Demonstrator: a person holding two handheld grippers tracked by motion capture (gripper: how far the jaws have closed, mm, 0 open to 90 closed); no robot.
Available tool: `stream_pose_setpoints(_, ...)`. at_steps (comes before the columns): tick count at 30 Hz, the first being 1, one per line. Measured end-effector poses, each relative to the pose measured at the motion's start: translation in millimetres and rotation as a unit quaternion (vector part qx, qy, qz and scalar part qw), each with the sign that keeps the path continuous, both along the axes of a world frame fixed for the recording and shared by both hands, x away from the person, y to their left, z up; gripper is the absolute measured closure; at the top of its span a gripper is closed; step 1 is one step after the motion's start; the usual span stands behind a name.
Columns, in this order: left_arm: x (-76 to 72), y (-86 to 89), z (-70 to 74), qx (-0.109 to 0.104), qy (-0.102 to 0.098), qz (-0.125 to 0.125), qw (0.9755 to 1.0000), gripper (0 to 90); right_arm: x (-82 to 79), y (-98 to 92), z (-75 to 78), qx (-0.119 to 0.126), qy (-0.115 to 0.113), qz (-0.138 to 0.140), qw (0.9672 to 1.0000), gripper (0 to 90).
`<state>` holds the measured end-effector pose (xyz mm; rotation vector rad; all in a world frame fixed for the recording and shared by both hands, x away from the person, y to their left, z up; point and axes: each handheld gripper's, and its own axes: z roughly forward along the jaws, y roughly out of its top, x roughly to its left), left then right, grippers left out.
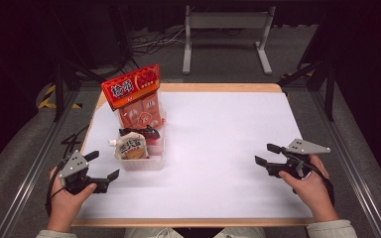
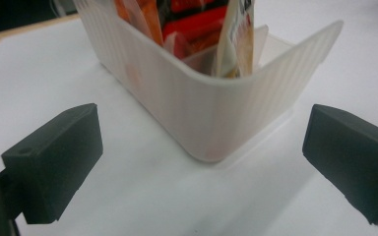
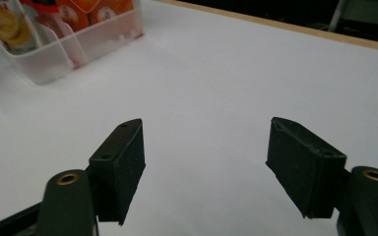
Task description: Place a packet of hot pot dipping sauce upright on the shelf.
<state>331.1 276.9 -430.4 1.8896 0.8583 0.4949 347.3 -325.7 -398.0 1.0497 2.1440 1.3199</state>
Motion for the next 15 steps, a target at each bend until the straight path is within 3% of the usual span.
stream_pose_setpoints(9,3.8,-1.1,-9.3,-0.013,0.026,-0.004,0.9996,2.7,-4.4,-10.3,-20.2,-0.002,0.014,-0.017,0.9998,31.1)
stream_pose_setpoints(15,3.4,1.6,-6.1,-0.022,0.016,-0.003,0.9996,2.4,-4.3,-9.0,-19.7,0.000,0.010,-0.013,0.9999,30.5)
